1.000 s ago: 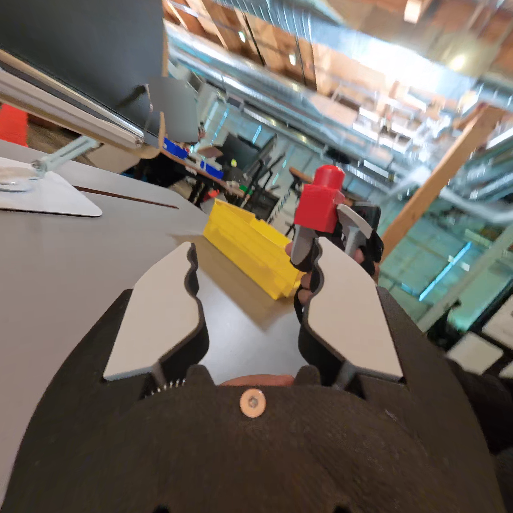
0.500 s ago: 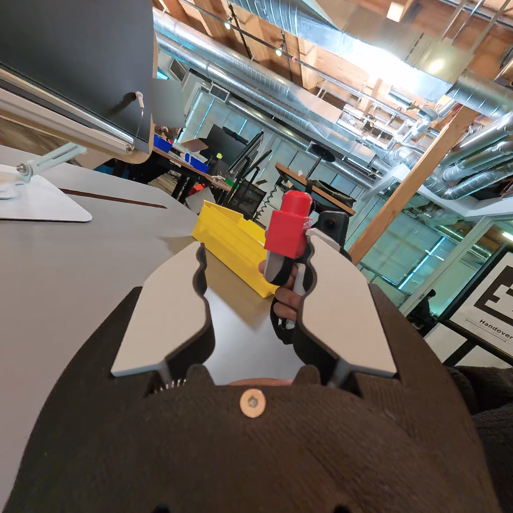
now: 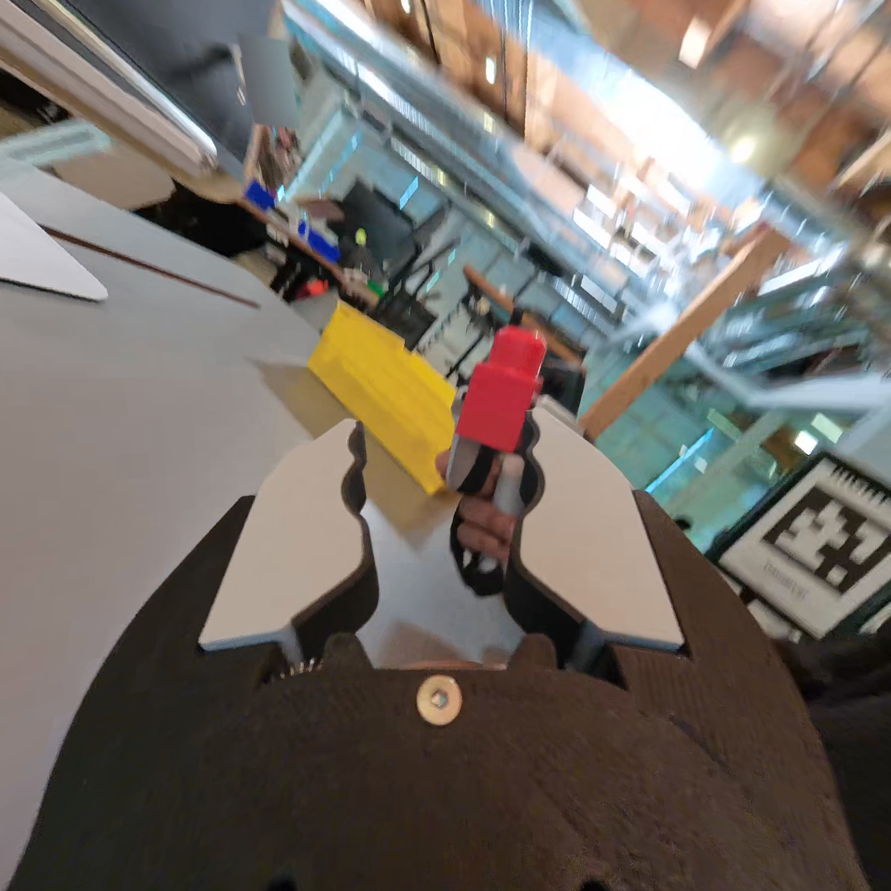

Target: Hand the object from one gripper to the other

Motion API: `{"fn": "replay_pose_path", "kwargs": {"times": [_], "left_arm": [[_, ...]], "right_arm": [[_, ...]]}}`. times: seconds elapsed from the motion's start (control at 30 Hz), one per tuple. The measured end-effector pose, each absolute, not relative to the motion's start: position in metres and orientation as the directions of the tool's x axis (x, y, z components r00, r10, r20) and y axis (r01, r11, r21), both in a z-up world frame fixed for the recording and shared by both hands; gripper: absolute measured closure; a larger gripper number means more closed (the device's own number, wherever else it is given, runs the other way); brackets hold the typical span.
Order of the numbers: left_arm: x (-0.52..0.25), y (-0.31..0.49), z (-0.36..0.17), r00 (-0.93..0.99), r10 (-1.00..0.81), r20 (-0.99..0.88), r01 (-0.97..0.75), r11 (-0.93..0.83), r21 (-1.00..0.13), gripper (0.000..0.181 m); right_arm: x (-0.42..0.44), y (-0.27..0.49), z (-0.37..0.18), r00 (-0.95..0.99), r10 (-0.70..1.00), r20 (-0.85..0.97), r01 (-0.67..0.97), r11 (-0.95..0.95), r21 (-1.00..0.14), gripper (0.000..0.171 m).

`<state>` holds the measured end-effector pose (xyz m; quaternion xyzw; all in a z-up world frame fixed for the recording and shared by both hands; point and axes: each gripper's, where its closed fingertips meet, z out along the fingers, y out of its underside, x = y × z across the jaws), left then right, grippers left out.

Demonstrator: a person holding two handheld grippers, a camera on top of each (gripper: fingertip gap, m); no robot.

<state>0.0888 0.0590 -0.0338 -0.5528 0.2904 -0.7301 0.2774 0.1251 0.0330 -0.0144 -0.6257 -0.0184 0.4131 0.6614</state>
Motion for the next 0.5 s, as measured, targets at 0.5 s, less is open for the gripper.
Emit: {"fn": "replay_pose_path", "kwargs": {"times": [0.5], "left_arm": [[0.086, 0.067, -0.042, -0.224, -0.72, 0.657, 0.066, -0.684, -0.726, 0.118]], "right_arm": [[0.101, 0.032, -0.015, 0.582, 0.625, -0.521, -0.544, -0.178, -0.82, 0.135]]}}
